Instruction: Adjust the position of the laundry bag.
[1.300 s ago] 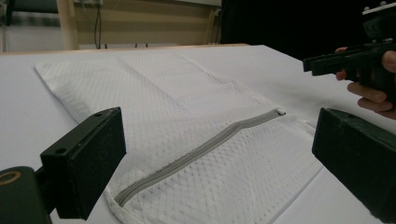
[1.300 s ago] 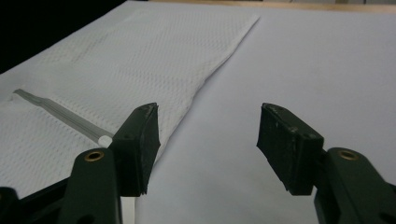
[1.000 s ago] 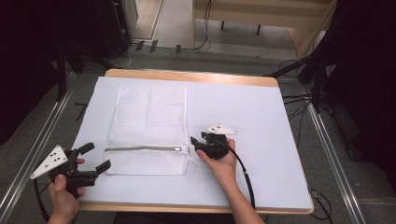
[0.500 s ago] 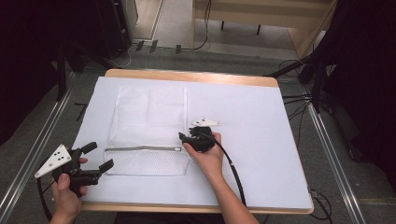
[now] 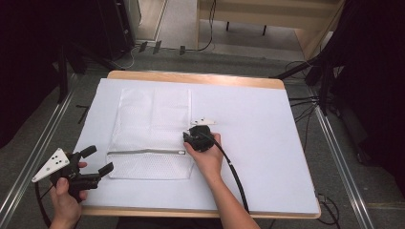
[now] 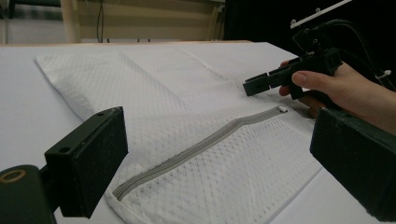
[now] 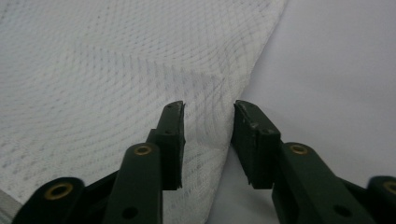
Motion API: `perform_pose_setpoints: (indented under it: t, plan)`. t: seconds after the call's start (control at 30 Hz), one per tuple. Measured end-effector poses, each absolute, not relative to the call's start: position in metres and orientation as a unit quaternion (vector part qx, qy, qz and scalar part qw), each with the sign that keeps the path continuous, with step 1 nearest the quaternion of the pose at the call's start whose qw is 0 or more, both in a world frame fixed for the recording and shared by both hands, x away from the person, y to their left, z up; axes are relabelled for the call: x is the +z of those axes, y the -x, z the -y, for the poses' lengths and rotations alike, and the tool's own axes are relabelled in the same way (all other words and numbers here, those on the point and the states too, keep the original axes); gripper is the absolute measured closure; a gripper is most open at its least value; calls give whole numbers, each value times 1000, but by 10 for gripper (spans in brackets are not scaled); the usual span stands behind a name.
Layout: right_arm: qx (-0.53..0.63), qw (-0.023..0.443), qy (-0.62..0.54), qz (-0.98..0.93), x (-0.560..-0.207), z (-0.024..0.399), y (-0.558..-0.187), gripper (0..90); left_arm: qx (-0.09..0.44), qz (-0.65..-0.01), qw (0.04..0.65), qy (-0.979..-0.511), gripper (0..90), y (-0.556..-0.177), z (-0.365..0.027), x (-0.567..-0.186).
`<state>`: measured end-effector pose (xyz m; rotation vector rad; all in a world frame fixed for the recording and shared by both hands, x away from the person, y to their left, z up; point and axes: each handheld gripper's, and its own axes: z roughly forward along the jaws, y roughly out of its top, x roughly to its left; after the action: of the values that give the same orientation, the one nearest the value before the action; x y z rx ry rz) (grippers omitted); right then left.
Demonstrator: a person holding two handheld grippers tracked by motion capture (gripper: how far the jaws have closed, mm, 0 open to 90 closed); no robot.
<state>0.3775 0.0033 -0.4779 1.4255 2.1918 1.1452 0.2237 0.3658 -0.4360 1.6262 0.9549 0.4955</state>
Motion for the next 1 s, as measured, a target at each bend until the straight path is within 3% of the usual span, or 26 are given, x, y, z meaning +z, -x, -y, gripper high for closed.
perform_pose_setpoints:
  t: [0.07,0.23,0.7,1.0]
  plan:
    - [393,146,-495,-761,-478,-4,-378,703,211,-405,560,-691,50,-224,-366,-436]
    - [381,161,-494,-765,-477,-4,-379,898,211,-409,557,-691,56,-223,-365,-437]
    - [412,158,-473,-763,-457,19,-365,900,211,-409,557,-691,57,-222,-367,-437]
    - [407,163,-485,-757,-460,67,-354,900,206,-409,557,-692,56,-223,-363,-438]
